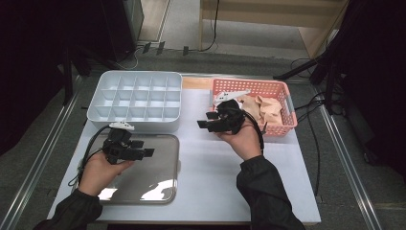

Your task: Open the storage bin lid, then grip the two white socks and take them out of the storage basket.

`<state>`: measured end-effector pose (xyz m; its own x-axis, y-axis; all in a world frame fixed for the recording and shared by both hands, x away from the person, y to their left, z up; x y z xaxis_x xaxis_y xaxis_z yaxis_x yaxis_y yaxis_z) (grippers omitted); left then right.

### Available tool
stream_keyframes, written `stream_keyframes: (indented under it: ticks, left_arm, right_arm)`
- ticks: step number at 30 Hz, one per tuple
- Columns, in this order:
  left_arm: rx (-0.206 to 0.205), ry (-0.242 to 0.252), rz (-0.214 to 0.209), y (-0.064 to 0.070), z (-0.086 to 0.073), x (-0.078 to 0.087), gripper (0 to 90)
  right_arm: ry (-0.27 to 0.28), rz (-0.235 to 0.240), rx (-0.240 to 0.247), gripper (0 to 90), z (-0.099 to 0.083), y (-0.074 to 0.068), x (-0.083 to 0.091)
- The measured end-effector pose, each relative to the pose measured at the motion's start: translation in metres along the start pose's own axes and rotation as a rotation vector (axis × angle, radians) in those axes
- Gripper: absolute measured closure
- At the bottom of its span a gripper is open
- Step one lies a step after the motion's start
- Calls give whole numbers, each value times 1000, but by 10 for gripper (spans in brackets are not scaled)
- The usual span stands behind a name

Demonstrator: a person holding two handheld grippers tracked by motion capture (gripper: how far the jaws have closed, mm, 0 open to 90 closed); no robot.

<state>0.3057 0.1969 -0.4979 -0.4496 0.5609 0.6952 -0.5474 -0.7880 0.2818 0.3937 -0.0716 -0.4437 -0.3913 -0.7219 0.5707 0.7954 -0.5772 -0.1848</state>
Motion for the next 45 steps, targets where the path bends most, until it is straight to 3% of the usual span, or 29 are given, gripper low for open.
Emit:
stream_keyframes:
  ticks: [4, 10, 18, 26, 31, 36, 41, 45]
  left_arm:
    - [-6, -8, -2, 1, -1, -1, 407]
    - [-8, -3, 0, -1, -1, 0, 408]
    - [-14, 26, 21, 0, -2, 4, 413]
    - [-11, 28, 52, -3, -9, 7, 419]
    - [-14, 20, 60, -3, -14, 7, 419]
    - [-22, 18, 54, -2, -14, 6, 420]
    - [-29, 17, 62, -2, -14, 6, 421]
    - [-35, 11, 52, 0, -14, 4, 421]
  right_arm:
    - [-28, -28, -25, 491, 7, 14, -3]
    - [-19, -38, -41, 491, 8, 26, -4]
    - [-11, -88, -44, 492, 10, 48, 2]
    - [6, -155, -84, 510, 3, 85, 5]
    - [-35, -207, -66, 511, 1, 100, 5]
    - [-9, -201, -130, 514, -1, 118, 4]
    - [-17, -210, -153, 514, -5, 130, 0]
    - [-55, -238, -148, 514, -5, 144, -5]
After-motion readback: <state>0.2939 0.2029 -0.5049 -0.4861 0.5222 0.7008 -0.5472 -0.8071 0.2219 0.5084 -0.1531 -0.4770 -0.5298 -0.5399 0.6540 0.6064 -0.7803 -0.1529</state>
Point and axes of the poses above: each handheld gripper's, and its own axes: x roughly backward along the jaws, z roughly out of its top, y roughly to its right, the point moved 5 cm from there along -x, roughly forward along the jaws, and after that the axes turned 4 degrees about y, right-handed, at the moved point
